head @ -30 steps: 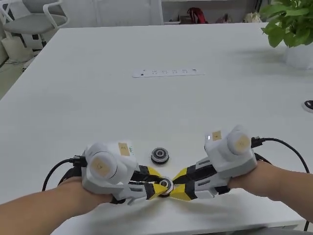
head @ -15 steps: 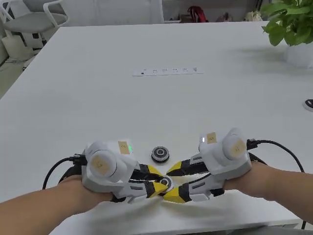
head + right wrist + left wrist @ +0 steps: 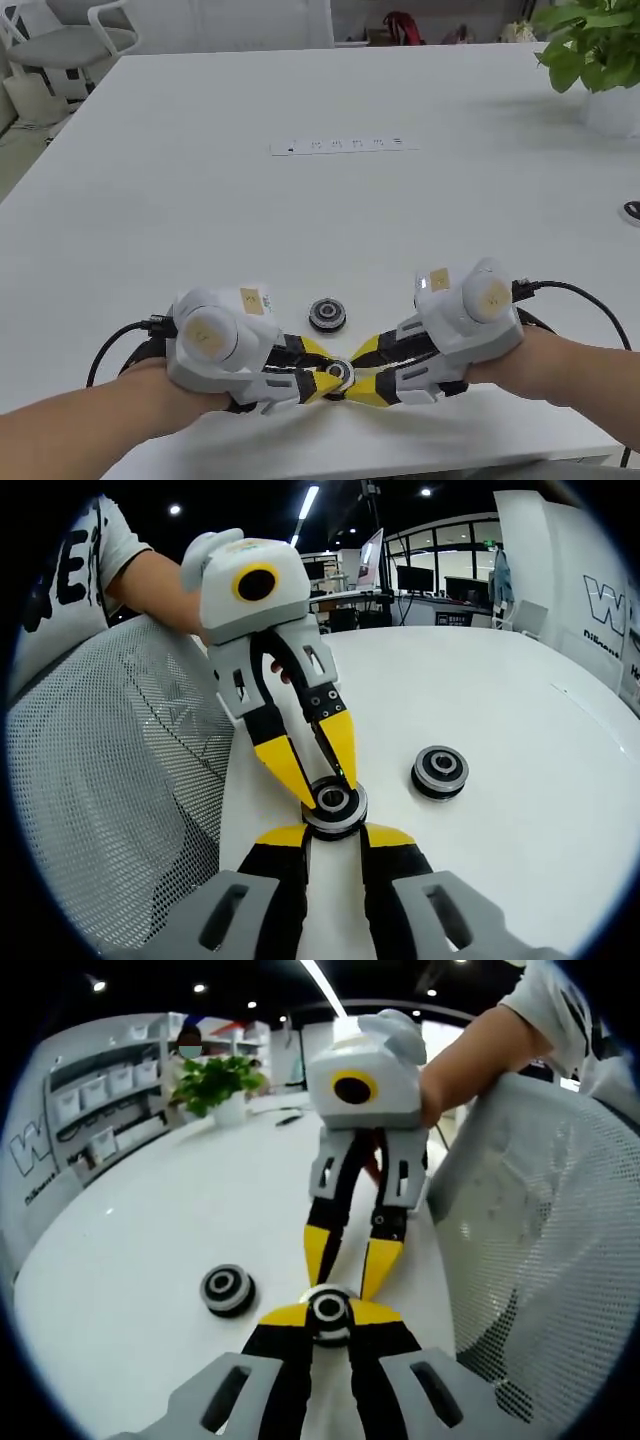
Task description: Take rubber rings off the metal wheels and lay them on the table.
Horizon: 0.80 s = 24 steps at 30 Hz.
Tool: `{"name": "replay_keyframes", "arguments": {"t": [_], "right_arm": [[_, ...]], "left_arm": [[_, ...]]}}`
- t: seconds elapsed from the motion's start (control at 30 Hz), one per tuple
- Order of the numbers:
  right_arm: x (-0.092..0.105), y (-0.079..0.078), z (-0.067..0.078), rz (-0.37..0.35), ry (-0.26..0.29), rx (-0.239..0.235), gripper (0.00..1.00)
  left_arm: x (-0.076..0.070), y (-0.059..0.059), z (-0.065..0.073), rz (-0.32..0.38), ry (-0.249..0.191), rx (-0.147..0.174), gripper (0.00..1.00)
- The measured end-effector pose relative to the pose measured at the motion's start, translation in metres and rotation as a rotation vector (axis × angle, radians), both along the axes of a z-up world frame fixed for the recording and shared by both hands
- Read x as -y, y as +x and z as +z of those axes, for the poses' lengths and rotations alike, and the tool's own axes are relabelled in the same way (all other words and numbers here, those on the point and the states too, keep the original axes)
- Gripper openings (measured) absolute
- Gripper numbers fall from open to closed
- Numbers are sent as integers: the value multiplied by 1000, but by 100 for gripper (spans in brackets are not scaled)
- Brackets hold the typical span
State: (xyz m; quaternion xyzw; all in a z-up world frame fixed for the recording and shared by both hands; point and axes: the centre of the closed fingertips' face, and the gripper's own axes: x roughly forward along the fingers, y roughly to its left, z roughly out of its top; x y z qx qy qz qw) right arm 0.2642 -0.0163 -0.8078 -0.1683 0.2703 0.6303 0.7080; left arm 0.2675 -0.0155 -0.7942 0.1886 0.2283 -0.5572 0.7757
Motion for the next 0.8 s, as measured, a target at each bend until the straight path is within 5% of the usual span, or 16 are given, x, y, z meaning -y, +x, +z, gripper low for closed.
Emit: {"name": "replay_keyframes", "arguments": {"t": [0.8], "right_arm": [[6, 4, -3, -81, -9, -90, 1]], "left_arm": [[0, 0, 1, 3, -1, 0, 13]]}}
